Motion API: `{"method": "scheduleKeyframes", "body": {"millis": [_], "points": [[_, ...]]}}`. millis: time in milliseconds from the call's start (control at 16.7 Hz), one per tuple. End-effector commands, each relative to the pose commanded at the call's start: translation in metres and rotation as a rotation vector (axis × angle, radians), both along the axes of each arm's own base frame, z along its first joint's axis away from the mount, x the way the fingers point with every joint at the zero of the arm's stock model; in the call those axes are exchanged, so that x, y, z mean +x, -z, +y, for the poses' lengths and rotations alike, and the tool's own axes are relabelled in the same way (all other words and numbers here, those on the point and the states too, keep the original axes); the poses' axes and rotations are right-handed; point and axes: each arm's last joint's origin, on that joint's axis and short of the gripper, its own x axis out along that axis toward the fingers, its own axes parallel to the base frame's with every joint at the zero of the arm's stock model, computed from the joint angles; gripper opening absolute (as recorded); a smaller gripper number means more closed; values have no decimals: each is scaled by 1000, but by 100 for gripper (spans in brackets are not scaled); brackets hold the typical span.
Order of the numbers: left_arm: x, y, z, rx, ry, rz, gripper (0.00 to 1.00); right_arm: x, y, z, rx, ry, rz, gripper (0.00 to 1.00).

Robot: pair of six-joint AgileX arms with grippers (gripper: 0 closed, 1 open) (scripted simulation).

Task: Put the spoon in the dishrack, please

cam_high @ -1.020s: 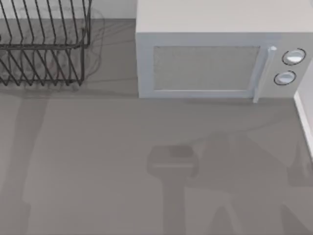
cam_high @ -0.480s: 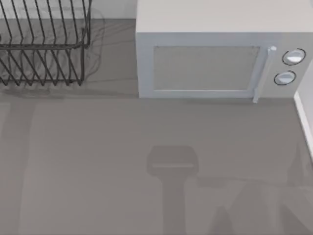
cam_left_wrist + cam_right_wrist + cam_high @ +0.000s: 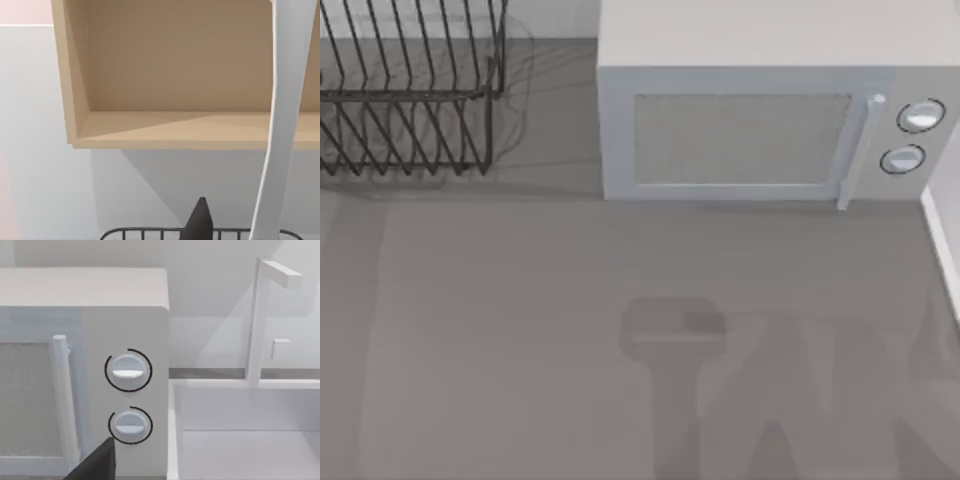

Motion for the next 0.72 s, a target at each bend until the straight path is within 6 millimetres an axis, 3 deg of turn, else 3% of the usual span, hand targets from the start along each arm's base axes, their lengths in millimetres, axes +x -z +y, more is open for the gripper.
{"method": "scheduleKeyframes", "body": {"millis": [180, 420, 540, 720], "points": [[51, 27, 7, 0, -15, 7, 0, 0, 0, 0, 0, 0, 0, 100], [118, 89, 7, 5, -2, -3, 0, 0, 0, 0, 0, 0, 0, 100], [141, 122, 2, 6, 9, -14, 0, 0, 0, 0, 0, 0, 0, 100], [158, 164, -6, 5, 20, -20, 0, 0, 0, 0, 0, 0, 0, 100]]}}
